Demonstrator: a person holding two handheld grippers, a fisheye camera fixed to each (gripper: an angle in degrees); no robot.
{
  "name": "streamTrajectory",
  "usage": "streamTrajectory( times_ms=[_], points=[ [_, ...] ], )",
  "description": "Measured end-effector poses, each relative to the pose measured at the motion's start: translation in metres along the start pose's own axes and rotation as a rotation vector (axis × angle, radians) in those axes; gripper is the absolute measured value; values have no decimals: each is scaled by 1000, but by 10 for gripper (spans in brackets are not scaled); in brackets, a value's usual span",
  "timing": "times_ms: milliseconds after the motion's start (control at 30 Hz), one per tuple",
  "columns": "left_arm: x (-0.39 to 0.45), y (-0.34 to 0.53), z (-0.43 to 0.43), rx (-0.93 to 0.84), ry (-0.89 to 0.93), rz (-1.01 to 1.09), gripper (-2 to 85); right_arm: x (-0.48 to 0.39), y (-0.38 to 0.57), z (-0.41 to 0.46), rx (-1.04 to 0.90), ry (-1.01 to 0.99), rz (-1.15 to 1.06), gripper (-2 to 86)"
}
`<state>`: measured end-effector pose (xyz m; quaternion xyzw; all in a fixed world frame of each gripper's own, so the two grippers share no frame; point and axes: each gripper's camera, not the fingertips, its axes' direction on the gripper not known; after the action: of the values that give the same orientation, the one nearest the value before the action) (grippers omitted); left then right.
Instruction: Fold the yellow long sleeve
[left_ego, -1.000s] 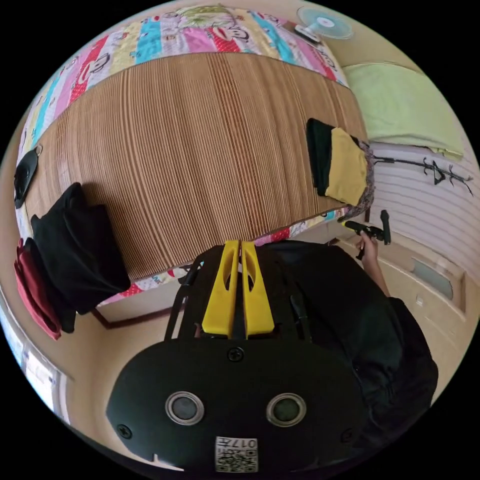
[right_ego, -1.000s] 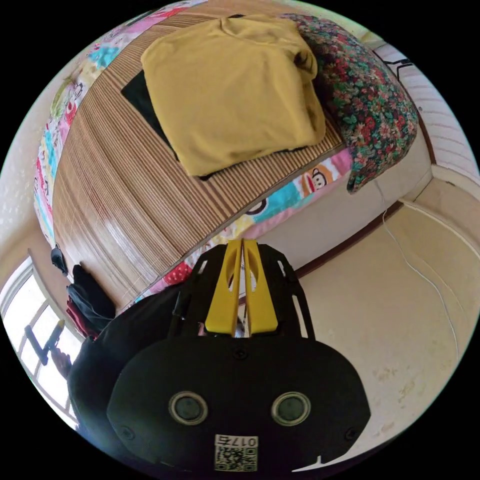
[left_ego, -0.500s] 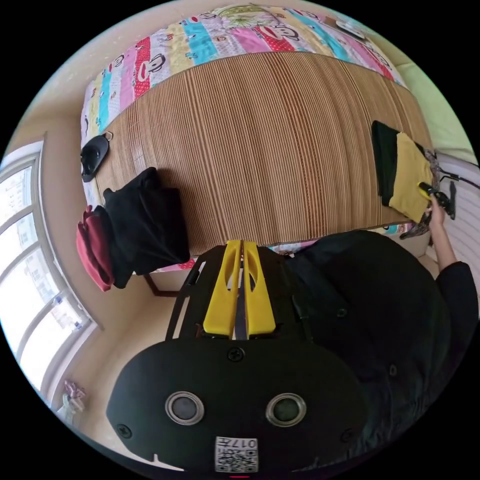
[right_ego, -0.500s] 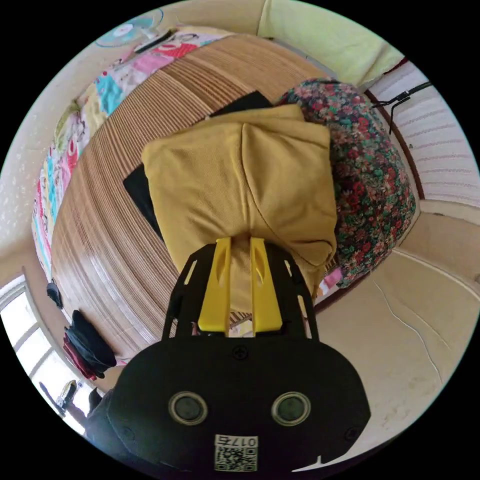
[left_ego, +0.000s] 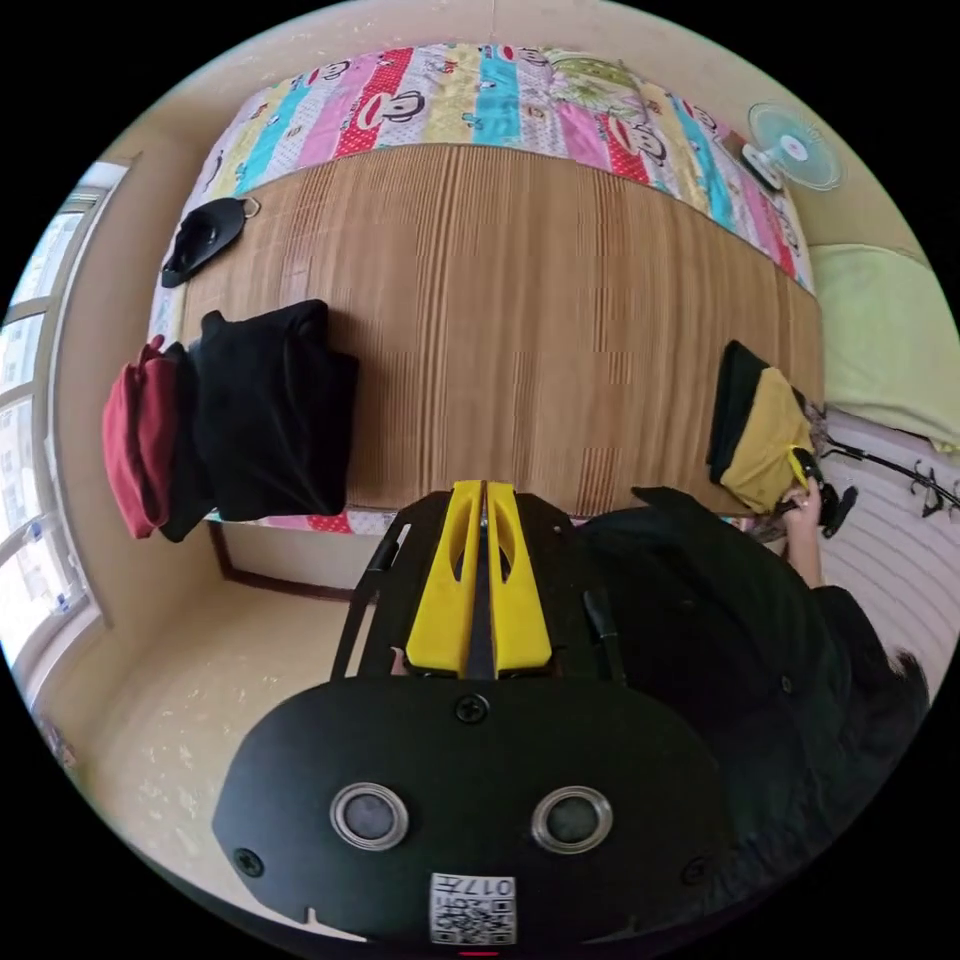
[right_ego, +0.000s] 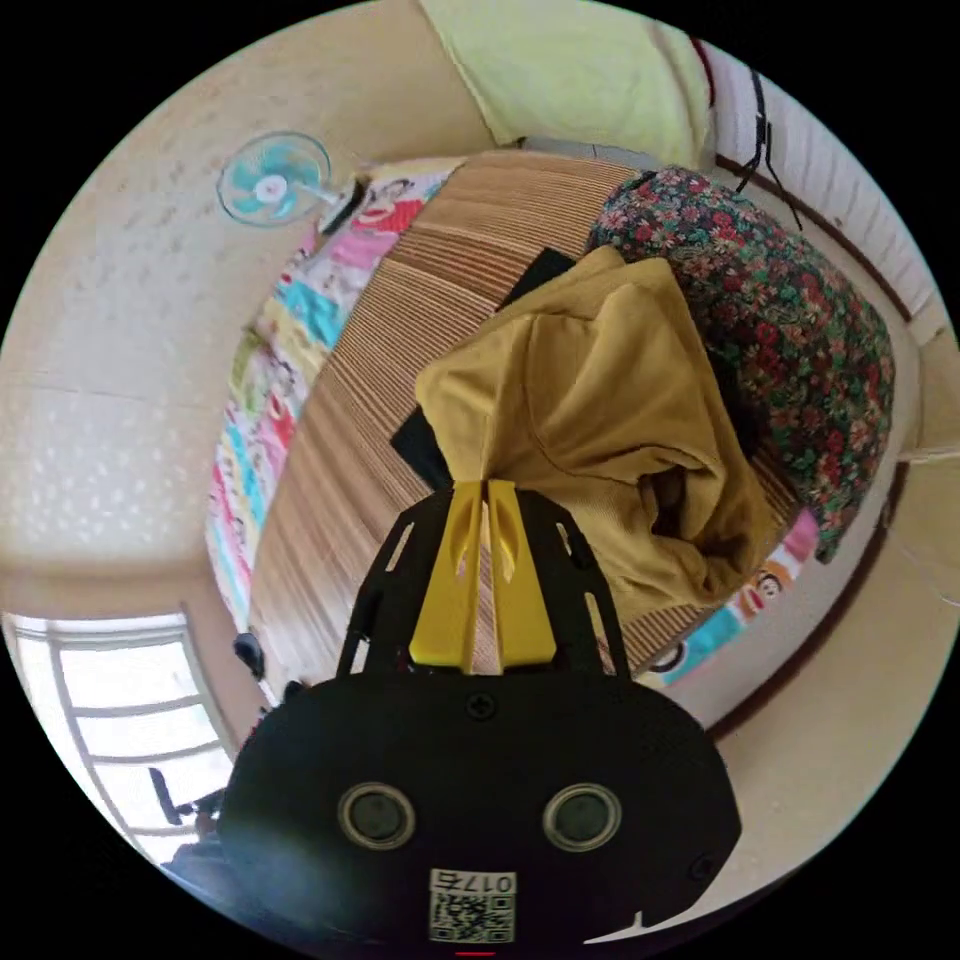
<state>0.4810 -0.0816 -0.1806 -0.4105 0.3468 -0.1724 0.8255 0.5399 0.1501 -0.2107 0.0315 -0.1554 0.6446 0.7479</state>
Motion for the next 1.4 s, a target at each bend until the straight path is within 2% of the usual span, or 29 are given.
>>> streamTrajectory(
  times_ms=[33,100,133,167,200,333,433,533,633,733,933,1067,1133,1267,1400],
  points=[
    [-9,2,9,18,114,33,-5,12,20,-15,42,-177,8,5],
    [-30,4,27,32,295,18,-5,21,47,-29,68,-371,-5,4],
    [-38,9,30,87,415,40,-5,21,59,-35,71,-454,-21,4],
    [-39,12,28,124,453,63,-5,19,64,-38,67,-481,-35,4],
    [-36,16,22,182,453,109,-4,9,71,-47,63,-523,-85,4],
    [7,24,-10,339,181,287,9,-57,97,-97,73,-675,-450,4],
    [32,31,-32,471,176,386,67,-101,121,-133,69,-928,-651,3],
    [47,40,-43,537,253,457,143,-149,155,-161,34,-1043,-834,3],
    [56,63,-49,620,280,527,147,-197,199,-177,-37,-1171,-1032,4],
    [52,90,-55,729,238,529,142,-237,241,-178,-133,-1336,-1131,4],
    [17,123,-66,886,248,448,151,-265,319,-159,-287,-1591,-1090,5],
    [-3,117,-63,838,300,426,107,-266,360,-140,-436,-1618,-1087,4],
    [-24,109,-63,775,378,413,38,-259,387,-138,-436,-1555,-1161,4],
    [-78,111,-67,762,553,334,32,-242,404,-136,-402,-1456,-1201,4],
    [-138,101,-55,584,801,156,77,-219,408,-124,-319,-1302,-1146,3]
  ],
)
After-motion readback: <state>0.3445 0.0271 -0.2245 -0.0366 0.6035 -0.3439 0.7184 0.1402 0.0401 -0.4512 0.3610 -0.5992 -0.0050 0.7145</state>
